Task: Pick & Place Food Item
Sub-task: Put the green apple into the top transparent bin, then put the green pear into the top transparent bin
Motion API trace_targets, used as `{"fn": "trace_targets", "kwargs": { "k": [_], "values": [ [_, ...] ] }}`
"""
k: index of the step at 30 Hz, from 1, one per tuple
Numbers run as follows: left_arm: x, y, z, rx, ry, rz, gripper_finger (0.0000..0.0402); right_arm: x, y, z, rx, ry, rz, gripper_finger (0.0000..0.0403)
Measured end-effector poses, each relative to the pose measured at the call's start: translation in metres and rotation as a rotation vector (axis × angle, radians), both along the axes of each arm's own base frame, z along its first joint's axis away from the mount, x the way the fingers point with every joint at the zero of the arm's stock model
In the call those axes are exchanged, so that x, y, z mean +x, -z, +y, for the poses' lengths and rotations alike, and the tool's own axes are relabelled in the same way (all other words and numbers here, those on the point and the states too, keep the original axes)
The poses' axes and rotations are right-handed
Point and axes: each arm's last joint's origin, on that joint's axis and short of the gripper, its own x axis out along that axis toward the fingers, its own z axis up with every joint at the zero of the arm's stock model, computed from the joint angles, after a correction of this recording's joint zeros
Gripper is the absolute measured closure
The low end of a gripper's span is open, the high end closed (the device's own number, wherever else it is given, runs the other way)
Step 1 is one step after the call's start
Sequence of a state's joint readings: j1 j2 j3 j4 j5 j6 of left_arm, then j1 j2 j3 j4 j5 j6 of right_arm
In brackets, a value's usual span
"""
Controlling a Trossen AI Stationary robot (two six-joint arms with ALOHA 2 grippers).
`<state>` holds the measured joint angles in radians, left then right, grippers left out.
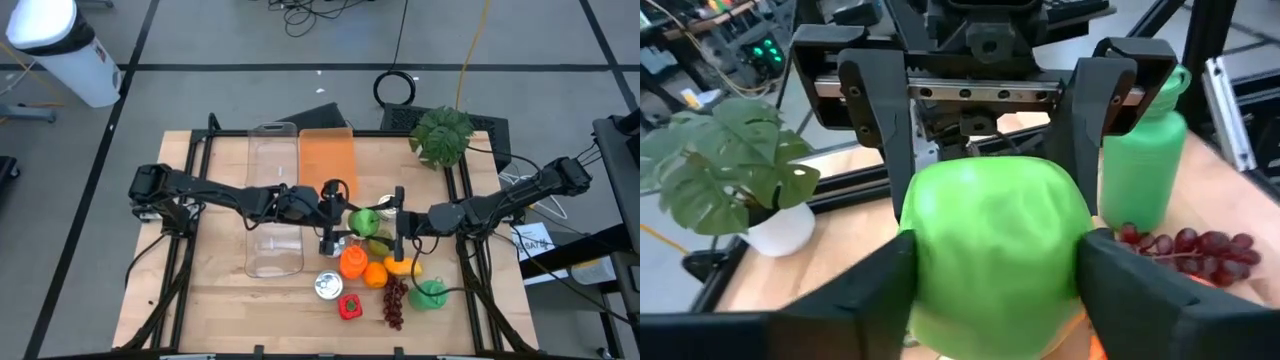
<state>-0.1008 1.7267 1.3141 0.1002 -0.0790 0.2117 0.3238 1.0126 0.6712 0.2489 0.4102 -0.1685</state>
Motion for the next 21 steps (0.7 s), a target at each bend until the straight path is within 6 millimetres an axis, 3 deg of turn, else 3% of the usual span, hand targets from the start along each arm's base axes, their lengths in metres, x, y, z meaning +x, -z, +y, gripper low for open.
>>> {"fn": "trace_targets", "kwargs": {
  "k": [4,11,14,21],
  "values": [
    [0.0002,-0.0001,0.0014,-0.025,-0.002,-0.003,0.0199,0.0,0.0001,0.0001,0.002,-0.001,0.001,0.0091],
    [0.0012,0.0008,0.0008,-0.048,0.019,-0.006,0.0212,0.0003,-0.0021,0.0002,0.014,-0.002,-0.021,0.0058],
    [0.0017,0.0018,0.001,-0.086,-0.007,-0.003,0.0171,0.0009,-0.0067,0.0,0.022,0.003,-0.058,0.0061],
    [0.0001,0.0062,-0.0004,-0.102,-0.107,0.03,0.0025,0.0007,-0.0057,-0.0002,0.014,0.005,-0.045,0.0089]
  ]
}}
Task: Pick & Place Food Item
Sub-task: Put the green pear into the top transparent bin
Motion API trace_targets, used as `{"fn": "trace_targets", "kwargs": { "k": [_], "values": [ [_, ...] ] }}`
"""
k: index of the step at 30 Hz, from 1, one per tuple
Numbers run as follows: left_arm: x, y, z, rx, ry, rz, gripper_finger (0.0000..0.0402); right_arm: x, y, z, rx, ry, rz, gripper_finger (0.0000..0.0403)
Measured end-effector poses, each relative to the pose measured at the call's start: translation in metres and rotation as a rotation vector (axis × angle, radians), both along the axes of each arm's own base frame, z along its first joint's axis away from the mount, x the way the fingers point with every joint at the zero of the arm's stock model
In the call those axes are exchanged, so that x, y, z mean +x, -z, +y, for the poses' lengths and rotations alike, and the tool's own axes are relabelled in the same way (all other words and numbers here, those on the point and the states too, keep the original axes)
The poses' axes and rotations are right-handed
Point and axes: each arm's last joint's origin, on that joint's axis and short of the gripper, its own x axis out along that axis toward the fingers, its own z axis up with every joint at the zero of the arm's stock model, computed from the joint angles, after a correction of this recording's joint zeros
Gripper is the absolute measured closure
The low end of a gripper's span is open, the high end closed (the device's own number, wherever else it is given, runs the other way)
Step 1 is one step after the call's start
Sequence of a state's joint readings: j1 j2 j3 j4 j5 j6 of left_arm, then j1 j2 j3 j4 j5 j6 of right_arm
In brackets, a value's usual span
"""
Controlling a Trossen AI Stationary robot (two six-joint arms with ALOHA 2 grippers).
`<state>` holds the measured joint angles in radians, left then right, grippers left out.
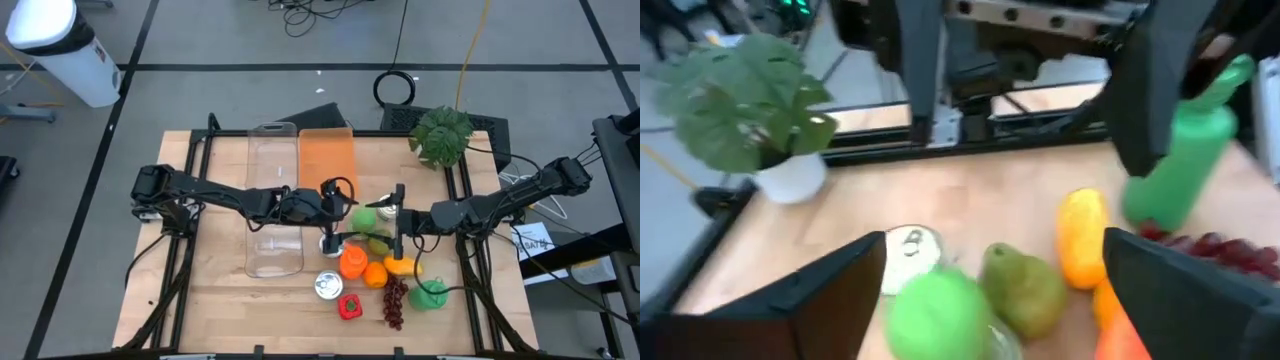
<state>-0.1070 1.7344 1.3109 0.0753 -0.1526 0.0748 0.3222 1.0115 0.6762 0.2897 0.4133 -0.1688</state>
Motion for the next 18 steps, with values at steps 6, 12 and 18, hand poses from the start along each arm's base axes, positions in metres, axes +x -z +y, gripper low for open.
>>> {"fn": "trace_targets", "kwargs": {
  "k": [6,12,18],
  "values": [
    [-0.001,-0.001,0.003,0.107,-0.078,0.005,0.0031,-0.001,0.006,0.0,0.007,0.008,0.056,0.0096],
    [-0.002,0.002,0.005,0.149,-0.093,0.039,0.0063,-0.004,0.014,-0.007,-0.047,0.203,0.129,0.009],
    [-0.008,-0.009,0.009,0.145,0.028,0.033,0.0078,0.0,0.028,-0.025,0.003,0.35,0.22,0.009]
  ]
}}
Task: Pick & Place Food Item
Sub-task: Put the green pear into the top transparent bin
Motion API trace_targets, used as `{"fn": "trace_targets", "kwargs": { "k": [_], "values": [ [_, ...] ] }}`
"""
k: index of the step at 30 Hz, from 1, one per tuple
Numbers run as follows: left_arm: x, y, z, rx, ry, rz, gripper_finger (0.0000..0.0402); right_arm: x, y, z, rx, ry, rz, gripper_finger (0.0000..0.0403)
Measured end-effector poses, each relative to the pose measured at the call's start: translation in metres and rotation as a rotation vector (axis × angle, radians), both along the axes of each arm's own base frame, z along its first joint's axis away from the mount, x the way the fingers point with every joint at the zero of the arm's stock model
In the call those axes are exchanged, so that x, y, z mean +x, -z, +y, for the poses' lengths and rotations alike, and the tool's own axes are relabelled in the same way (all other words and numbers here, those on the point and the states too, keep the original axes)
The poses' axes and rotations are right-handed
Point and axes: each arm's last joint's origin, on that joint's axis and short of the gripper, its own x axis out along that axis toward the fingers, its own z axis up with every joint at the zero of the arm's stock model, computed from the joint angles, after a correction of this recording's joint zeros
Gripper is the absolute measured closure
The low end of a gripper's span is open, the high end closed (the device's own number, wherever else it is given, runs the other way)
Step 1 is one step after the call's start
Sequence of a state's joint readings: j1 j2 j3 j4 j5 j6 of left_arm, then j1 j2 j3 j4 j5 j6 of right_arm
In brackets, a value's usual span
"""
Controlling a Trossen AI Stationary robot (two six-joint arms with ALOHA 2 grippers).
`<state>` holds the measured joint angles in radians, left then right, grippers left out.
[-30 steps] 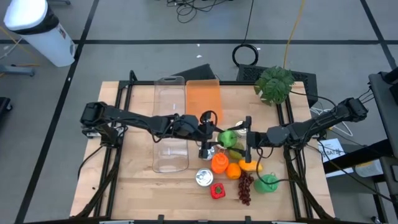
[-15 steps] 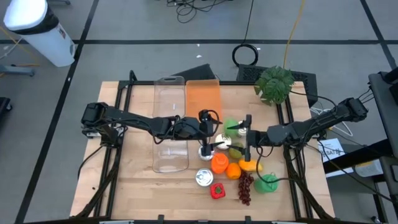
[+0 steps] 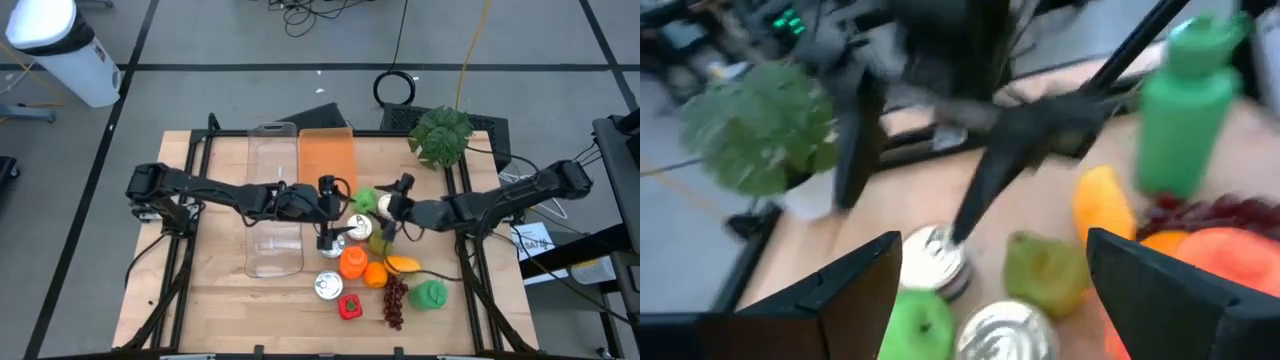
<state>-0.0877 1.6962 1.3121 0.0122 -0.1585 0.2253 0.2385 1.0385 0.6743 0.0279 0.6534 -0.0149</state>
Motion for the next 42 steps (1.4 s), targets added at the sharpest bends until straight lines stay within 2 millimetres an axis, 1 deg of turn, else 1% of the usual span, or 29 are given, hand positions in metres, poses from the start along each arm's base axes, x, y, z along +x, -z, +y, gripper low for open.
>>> {"fn": "trace_targets", "kwargs": {
  "k": [3,6,11,16,21,27,33,35,39,42],
  "values": [
    [0.0,-0.001,0.007,-0.043,0.041,-0.003,0.0083,0.005,0.016,-0.008,0.001,0.013,0.12,0.009],
    [-0.001,0.0,0.015,-0.066,0.02,0.025,0.0085,0.013,0.035,-0.011,-0.004,-0.036,0.248,0.0095],
    [-0.002,0.002,0.026,-0.122,-0.036,0.039,0.0076,0.026,0.061,-0.012,-0.072,-0.101,0.41,0.0111],
    [-0.002,0.002,0.028,-0.148,-0.053,0.041,0.0069,0.034,0.072,-0.013,-0.121,-0.116,0.451,0.0134],
    [-0.003,0.002,0.027,-0.145,-0.048,0.047,0.0075,0.039,0.07,-0.016,-0.131,-0.12,0.406,0.0167],
    [-0.003,0.003,0.027,-0.145,-0.048,0.051,0.0087,0.038,0.073,-0.02,-0.088,-0.13,0.426,0.0212],
    [-0.003,0.003,0.027,-0.145,-0.048,0.053,0.009,0.036,0.071,-0.023,-0.041,-0.095,0.41,0.024],
    [-0.003,0.003,0.027,-0.144,-0.049,0.056,0.0085,0.034,0.066,-0.021,-0.042,-0.107,0.389,0.0243],
    [-0.004,0.005,0.027,-0.143,-0.05,0.073,0.0076,0.029,0.038,-0.012,-0.028,-0.138,0.238,0.0244],
    [-0.004,0.005,0.027,-0.143,-0.051,0.077,0.0071,0.017,0.025,-0.005,0.04,-0.144,0.167,0.0238]
  ]
}}
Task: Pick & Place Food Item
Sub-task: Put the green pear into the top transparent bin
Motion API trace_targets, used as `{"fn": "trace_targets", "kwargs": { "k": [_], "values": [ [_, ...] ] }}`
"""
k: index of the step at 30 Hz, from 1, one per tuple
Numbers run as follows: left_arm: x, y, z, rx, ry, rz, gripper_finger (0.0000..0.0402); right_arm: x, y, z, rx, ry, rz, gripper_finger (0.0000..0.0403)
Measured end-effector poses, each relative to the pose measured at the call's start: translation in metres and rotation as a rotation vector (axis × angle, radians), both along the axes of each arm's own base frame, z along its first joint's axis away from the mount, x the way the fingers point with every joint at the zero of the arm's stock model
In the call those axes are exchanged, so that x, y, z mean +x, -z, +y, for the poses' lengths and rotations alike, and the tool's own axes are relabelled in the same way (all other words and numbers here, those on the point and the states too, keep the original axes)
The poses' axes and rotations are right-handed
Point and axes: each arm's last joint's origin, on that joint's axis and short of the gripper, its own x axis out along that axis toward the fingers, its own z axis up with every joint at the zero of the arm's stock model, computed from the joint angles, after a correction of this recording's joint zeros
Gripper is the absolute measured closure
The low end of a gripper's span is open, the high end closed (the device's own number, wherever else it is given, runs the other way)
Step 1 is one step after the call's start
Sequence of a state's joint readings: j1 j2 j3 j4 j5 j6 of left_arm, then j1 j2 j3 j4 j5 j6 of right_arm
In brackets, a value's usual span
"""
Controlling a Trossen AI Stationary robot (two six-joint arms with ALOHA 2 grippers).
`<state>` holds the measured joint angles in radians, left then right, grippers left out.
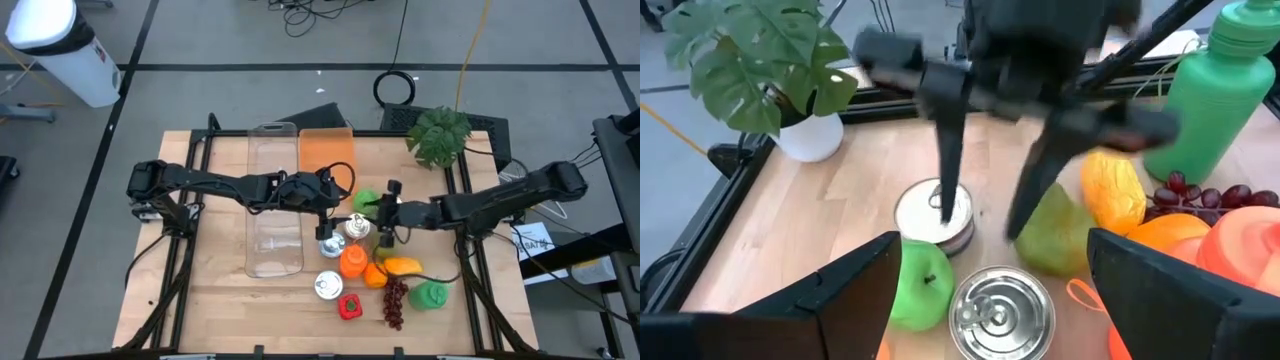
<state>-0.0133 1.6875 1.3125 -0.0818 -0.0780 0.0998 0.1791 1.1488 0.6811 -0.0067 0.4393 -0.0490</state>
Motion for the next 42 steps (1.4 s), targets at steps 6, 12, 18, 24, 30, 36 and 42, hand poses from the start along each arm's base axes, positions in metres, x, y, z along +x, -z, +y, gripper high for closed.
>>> {"fn": "trace_targets", "kwargs": {
  "k": [6,12,18,24,30,36,42],
  "values": [
    [0.0,0.0,0.0,0.0,0.001,0.004,0.0072,-0.035,-0.017,0.012,0.154,-0.078,0.019,0.0233],
    [0.0,0.0,0.0,-0.001,0.0,-0.001,0.0084,-0.051,-0.013,0.016,0.257,-0.105,0.03,0.024],
    [0.0,0.0,0.0,-0.005,-0.002,-0.002,0.0093,-0.05,0.015,0.017,0.205,-0.133,0.152,0.0239],
    [0.0,0.0,0.0,-0.005,-0.002,-0.002,0.0085,-0.04,0.019,0.016,0.207,-0.143,0.145,0.0243],
    [0.0,0.0,0.0,-0.006,-0.002,-0.002,0.0071,-0.032,0.029,0.01,0.217,-0.126,0.201,0.0245],
    [0.0,0.0,0.0,-0.008,-0.002,0.0,0.0073,-0.029,0.031,0.007,0.245,-0.134,0.212,0.0246],
    [0.0,0.0,0.0,-0.007,-0.003,0.003,0.0086,-0.029,0.027,0.007,0.249,-0.138,0.182,0.0246]
  ]
}}
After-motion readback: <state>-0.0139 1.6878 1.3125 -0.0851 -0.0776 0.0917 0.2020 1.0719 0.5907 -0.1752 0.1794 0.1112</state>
